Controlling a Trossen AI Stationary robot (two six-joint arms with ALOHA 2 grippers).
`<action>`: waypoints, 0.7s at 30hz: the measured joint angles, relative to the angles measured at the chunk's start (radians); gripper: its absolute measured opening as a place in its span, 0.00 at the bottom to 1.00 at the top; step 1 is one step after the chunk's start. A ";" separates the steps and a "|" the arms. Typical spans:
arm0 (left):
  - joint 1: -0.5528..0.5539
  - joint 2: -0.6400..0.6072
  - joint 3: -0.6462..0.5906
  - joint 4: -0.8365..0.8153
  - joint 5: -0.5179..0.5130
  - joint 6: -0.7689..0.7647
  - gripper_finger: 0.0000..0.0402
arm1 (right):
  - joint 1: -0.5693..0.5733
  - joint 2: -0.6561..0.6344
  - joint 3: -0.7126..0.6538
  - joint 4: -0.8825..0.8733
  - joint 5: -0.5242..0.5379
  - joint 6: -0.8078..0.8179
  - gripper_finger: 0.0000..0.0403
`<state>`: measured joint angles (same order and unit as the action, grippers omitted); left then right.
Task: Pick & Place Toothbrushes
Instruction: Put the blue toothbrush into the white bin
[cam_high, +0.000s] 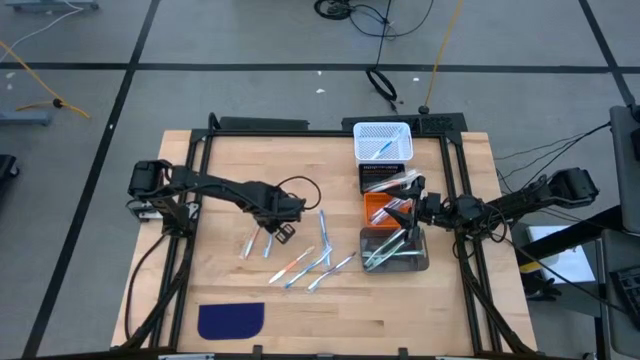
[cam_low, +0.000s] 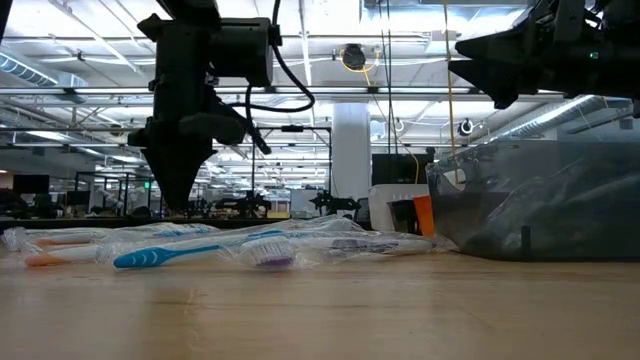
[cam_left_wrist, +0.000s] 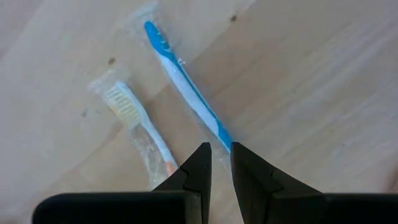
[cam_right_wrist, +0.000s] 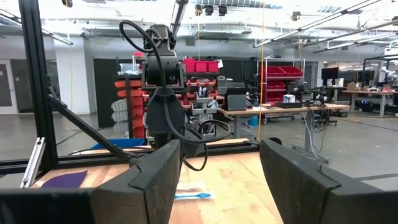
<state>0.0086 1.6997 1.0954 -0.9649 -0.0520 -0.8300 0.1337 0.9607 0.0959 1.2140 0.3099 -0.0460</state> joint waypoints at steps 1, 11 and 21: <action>0.000 0.000 0.000 0.000 0.002 -0.006 0.16 | 0.000 0.000 0.000 0.000 0.000 0.000 0.53; -0.007 0.000 -0.001 0.038 0.024 -0.042 0.16 | 0.000 0.000 0.000 0.000 -0.001 0.000 0.53; -0.030 0.013 -0.001 0.042 0.024 -0.068 0.30 | 0.000 0.000 0.000 0.000 -0.002 0.000 0.53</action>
<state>-0.0216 1.7126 1.0946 -0.9229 -0.0283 -0.8975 0.1337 0.9607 0.0959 1.2140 0.3080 -0.0463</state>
